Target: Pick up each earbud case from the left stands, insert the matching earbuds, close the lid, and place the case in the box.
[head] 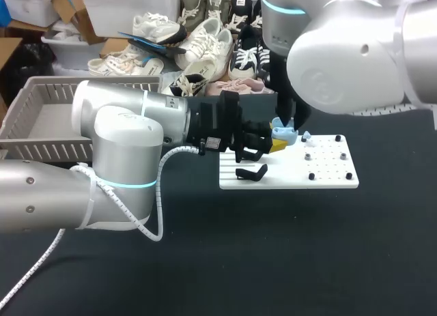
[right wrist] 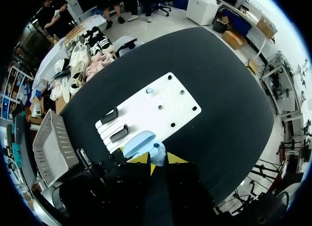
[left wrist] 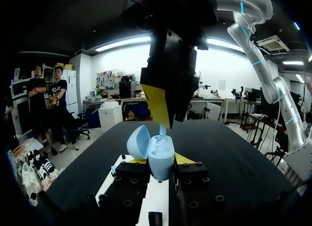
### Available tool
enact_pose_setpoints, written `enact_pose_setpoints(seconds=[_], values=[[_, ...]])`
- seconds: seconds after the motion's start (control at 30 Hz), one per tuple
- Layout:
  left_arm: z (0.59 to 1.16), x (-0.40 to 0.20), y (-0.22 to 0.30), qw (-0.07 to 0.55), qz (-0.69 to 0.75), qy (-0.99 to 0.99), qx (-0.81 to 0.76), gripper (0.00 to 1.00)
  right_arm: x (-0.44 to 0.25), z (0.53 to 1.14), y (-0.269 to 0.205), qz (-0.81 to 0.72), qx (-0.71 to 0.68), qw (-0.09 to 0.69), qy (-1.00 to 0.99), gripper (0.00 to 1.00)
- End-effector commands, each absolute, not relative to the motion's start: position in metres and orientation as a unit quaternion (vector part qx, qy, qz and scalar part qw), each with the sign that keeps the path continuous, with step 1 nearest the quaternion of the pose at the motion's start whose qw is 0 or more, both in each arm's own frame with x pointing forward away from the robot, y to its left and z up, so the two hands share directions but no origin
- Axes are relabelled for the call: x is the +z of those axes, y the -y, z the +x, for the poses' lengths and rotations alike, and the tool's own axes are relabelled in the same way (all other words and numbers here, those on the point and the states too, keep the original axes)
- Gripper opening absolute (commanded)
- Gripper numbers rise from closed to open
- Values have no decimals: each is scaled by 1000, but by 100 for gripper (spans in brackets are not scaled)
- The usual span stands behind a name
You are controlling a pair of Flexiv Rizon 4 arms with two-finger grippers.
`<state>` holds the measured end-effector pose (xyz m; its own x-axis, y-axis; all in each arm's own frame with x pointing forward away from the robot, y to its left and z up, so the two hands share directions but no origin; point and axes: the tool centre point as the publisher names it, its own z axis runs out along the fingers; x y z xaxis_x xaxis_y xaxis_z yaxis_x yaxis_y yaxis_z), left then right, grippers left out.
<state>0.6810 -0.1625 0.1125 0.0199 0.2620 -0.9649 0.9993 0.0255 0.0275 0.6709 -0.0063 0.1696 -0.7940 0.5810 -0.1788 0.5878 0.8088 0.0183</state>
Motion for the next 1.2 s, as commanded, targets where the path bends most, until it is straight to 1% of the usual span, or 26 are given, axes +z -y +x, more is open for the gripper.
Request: enact_pose_setpoints(seconds=[0.03, 1.2], values=[[682, 112, 162, 443, 561, -562, -417, 0, 166, 669, 7, 309, -17, 88, -947, 0], [682, 112, 162, 443, 561, -562, -417, 0, 167, 676, 2, 306, -13, 87, -948, 0]])
